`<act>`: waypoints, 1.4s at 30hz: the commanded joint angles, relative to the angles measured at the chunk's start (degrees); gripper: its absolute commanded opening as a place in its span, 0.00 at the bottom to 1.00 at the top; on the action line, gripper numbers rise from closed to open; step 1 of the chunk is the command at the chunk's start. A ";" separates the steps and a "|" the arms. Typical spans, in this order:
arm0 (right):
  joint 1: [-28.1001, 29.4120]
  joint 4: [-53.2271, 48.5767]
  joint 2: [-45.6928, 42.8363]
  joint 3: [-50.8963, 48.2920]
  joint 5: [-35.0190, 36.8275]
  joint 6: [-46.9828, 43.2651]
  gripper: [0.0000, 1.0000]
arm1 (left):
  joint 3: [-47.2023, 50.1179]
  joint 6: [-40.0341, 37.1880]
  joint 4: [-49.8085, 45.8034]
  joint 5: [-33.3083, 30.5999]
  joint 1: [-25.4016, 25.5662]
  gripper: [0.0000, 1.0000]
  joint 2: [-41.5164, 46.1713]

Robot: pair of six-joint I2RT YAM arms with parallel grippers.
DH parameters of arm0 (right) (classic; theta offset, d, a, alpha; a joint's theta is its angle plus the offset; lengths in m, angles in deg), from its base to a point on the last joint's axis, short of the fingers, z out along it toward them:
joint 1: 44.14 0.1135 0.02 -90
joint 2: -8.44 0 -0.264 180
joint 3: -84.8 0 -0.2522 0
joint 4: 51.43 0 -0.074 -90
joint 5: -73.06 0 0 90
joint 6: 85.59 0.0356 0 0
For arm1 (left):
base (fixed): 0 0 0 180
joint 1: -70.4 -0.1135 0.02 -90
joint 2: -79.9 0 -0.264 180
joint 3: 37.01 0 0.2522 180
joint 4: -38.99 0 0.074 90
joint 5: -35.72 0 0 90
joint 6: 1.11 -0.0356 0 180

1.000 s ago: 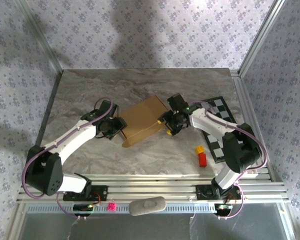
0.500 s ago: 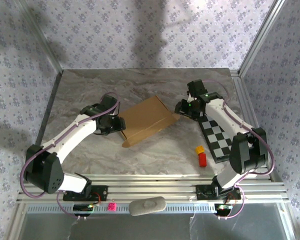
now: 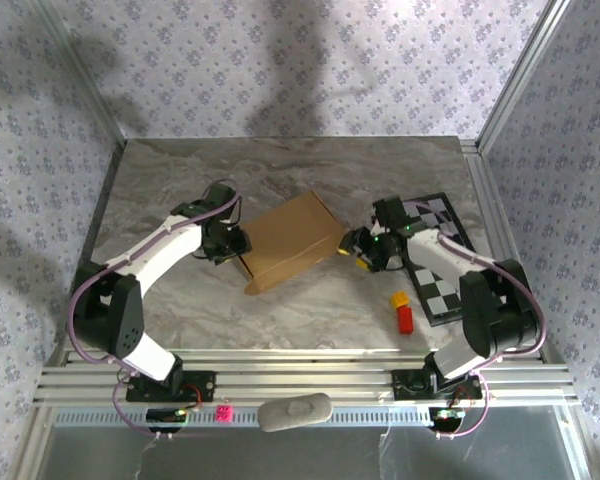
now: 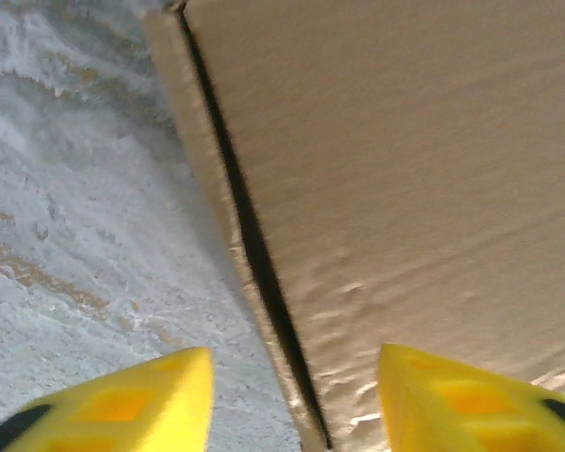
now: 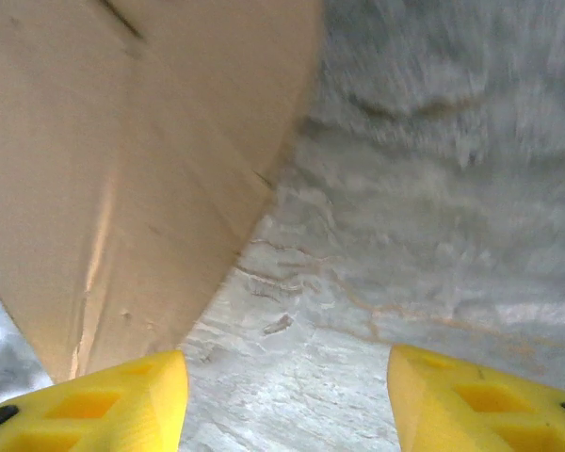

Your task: Fold the paper box

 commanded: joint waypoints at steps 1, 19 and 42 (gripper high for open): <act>1.39 20.73 -1.00 -5.15 -4.67 11.34 0.60 | -6.54 -5.16 -3.71 -4.50 0.00 0.57 -1.23; 5.73 38.85 12.00 -5.47 -2.41 17.78 0.58 | -42.39 -23.82 -9.61 -0.22 -6.32 0.47 -34.99; 4.49 31.69 15.29 0.04 -3.67 14.18 0.29 | -26.43 -22.04 -7.55 -0.66 -4.74 0.64 -19.03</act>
